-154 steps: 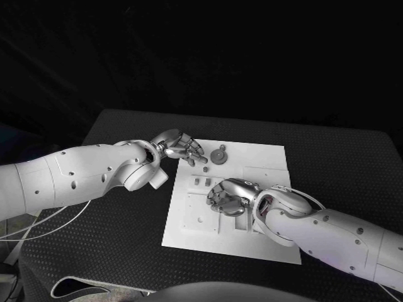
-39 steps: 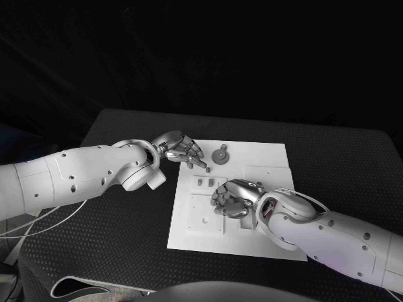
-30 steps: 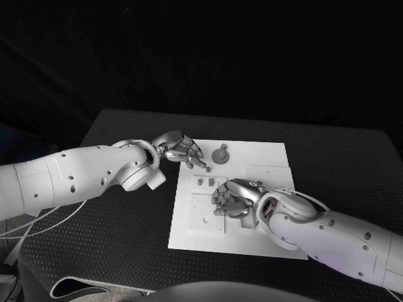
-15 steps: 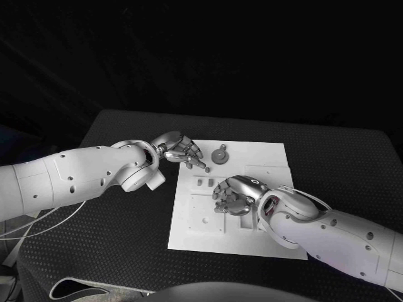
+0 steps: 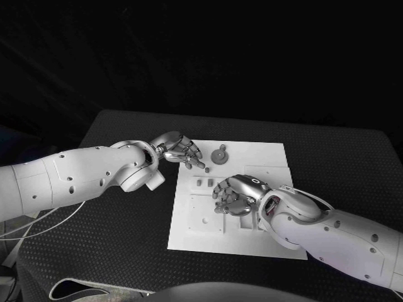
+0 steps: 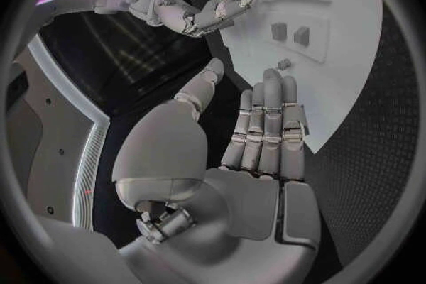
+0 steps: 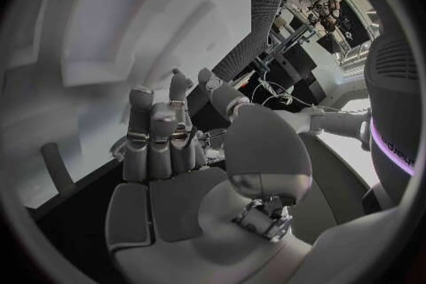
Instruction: Assemble the parts on the task board
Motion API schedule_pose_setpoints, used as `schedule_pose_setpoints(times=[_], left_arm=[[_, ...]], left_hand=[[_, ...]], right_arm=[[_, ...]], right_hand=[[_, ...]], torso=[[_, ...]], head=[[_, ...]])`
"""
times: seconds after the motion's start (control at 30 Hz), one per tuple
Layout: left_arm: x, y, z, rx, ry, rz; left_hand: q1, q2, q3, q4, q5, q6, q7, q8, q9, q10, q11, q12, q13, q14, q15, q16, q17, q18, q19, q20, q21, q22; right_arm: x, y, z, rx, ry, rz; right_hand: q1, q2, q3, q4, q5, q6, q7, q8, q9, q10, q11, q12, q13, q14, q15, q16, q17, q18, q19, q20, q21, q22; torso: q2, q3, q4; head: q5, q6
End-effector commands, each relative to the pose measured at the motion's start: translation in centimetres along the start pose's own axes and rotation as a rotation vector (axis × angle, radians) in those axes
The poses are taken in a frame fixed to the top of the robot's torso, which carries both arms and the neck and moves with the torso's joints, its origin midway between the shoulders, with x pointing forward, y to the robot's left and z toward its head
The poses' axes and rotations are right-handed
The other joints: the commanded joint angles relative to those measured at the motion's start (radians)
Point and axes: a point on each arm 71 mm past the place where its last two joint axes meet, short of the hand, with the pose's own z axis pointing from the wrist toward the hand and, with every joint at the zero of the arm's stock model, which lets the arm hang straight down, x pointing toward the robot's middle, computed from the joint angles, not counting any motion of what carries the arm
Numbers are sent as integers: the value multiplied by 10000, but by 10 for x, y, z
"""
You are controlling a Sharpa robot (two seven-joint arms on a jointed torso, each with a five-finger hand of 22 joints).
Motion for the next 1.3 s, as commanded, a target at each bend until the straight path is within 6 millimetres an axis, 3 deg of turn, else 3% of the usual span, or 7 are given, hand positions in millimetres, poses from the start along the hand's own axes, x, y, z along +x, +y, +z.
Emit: schedule_pose_setpoints(times=[0.03,0.27,0.43,0.57,0.8,1.07,1.3], left_arm=[[0,-1,0,86,79,-1],[0,-1,0,83,81,-1],[0,-1,0,84,89,-4],[-1,0,-1,79,80,-3],[-2,0,-1,69,64,-1],[-2,1,0,63,52,7],[-3,1,0,47,40,10]], left_hand=[[-15,-43,61,-12,-42,-72,-10,54,-9,-84,4,49,1,76,1,-45,14,-76,40,-14,-12,15],[-13,-43,62,-13,-42,-73,-10,56,-10,-85,4,51,1,77,0,-47,18,-76,40,-14,-13,16],[-9,-42,64,-15,-41,-74,-10,57,-11,-86,4,52,1,78,0,-49,20,-75,40,-15,-13,17],[-8,-42,65,-15,-42,-75,-10,58,-12,-88,4,53,1,78,0,-50,22,-75,40,-15,-13,17],[-4,-42,67,-16,-42,-76,-10,60,-13,-90,4,54,1,78,0,-53,26,-75,40,-15,-13,17],[-5,-42,68,-14,-42,-78,-10,62,-14,-93,5,56,2,79,0,-55,30,-76,40,-14,-14,18],[-6,-39,69,-12,-42,-79,-9,64,-16,-95,5,58,2,80,0,-57,33,-76,41,-14,-13,19]], right_arm=[[-3,5,-2,-306,-21,-602],[-9,13,-5,-688,-276,-1490],[-9,19,-5,-946,-328,-2032],[-9,23,-6,-1086,-366,-2399],[-9,31,-8,-1337,-444,-3244],[-9,34,-7,-1405,-534,-3890],[-13,36,-9,-1488,-1121,-3904]], right_hand=[[-8,-114,-84,6,39,58,-16,13,-6,-92,-13,-13,22,-24,-35,-84,5,224,-55,-2,-65,16],[-3,-201,-94,14,38,121,38,40,-7,-459,58,-298,-44,-114,32,-135,4,224,-128,45,-137,-1],[82,-247,-11,14,37,118,216,50,-16,-1417,347,-1132,-626,-199,313,-134,28,224,-201,85,-174,18],[130,-283,38,15,38,80,246,61,-24,-1783,569,-1627,-1222,-248,526,-108,41,224,-244,119,-185,44],[421,-348,175,0,43,1,271,55,-66,-2024,731,-1733,-2031,-274,690,-65,28,224,-270,132,-186,79],[679,-334,236,-7,40,10,272,81,-112,-2020,786,-1689,-2597,-256,744,-29,-5,224,-269,149,-172,105],[699,-298,202,-6,39,90,239,137,-142,-1571,657,-1543,-2839,-151,621,18,-36,224,-168,120,-131,109]], torso=[[0,-2,1],[-3,-3,-9],[4,7,-2],[3,4,6],[2,0,-11],[-4,-2,-1],[3,-1,2]], head=[[0,-8],[9,-23],[36,-28],[41,-33],[71,-44],[71,-41],[63,-30]])
